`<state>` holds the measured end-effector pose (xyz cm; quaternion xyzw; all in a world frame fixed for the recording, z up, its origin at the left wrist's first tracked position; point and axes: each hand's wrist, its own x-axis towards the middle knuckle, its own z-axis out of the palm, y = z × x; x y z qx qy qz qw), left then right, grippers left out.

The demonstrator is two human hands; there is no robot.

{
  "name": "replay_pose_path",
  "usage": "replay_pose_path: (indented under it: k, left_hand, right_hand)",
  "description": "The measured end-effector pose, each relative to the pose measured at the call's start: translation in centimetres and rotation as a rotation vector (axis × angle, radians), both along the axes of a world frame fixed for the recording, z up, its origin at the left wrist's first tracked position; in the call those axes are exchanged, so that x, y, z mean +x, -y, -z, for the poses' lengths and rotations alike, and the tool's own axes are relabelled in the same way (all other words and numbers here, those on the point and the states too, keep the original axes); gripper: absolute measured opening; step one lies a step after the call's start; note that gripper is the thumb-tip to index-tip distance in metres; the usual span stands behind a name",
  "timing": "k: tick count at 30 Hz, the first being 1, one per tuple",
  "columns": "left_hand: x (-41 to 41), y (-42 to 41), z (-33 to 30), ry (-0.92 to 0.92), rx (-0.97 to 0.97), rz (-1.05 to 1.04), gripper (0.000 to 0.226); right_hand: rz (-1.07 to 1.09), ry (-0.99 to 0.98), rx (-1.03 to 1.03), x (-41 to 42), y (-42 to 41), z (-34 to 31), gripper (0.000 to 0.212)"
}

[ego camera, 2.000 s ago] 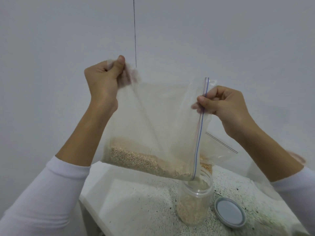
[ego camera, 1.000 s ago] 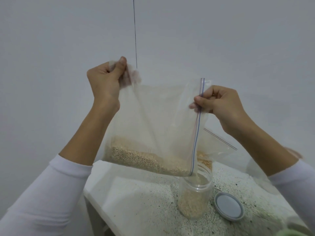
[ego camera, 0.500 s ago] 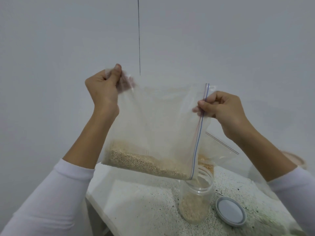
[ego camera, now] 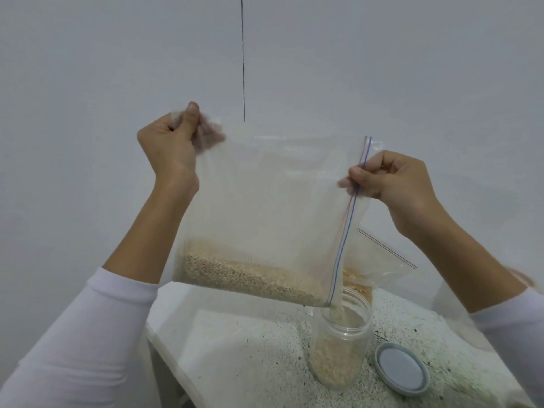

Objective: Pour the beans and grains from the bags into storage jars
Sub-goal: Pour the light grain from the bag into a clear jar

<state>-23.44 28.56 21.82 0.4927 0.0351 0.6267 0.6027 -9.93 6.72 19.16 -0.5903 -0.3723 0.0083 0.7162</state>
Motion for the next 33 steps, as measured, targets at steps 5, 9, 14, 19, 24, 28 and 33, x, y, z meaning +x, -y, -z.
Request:
replay_pose_path:
  k: [5, 9, 14, 19, 24, 28, 33]
  left_hand:
    - [0.0, -0.2, 0.6, -0.021, -0.018, -0.006, 0.029]
    - [-0.3, -0.2, 0.5, -0.010, -0.006, -0.005, 0.033]
    - [-0.3, -0.1, 0.0, 0.004, 0.008, 0.006, 0.034]
    - [-0.3, 0.0, -0.2, 0.007, 0.013, 0.020, 0.033]
    - [-0.5, 0.1, 0.0, -0.003, 0.018, 0.021, 0.033]
    - [-0.6, 0.4, 0.1, -0.003, 0.011, 0.011, 0.031]
    - [-0.4, 1.2, 0.1, -0.030, 0.062, -0.012, 0.030]
  right_hand:
    - [-0.008, 0.007, -0.011, 0.0, 0.2, 0.2, 0.022]
    - [0.007, 0.016, -0.003, 0.1, 0.2, 0.1, 0.025]
    - [0.004, 0.026, -0.022, 0.2, 0.1, 0.0, 0.023]
    - [0.004, 0.037, -0.001, 0.1, 0.1, -0.1, 0.024]
    - [0.006, 0.036, -0.008, -0.2, 0.1, 0.2, 0.023]
    - [0.015, 0.024, 0.005, -0.4, 0.1, 0.2, 0.024]
    - [-0.010, 0.029, -0.016, -0.9, -0.2, 0.3, 0.024]
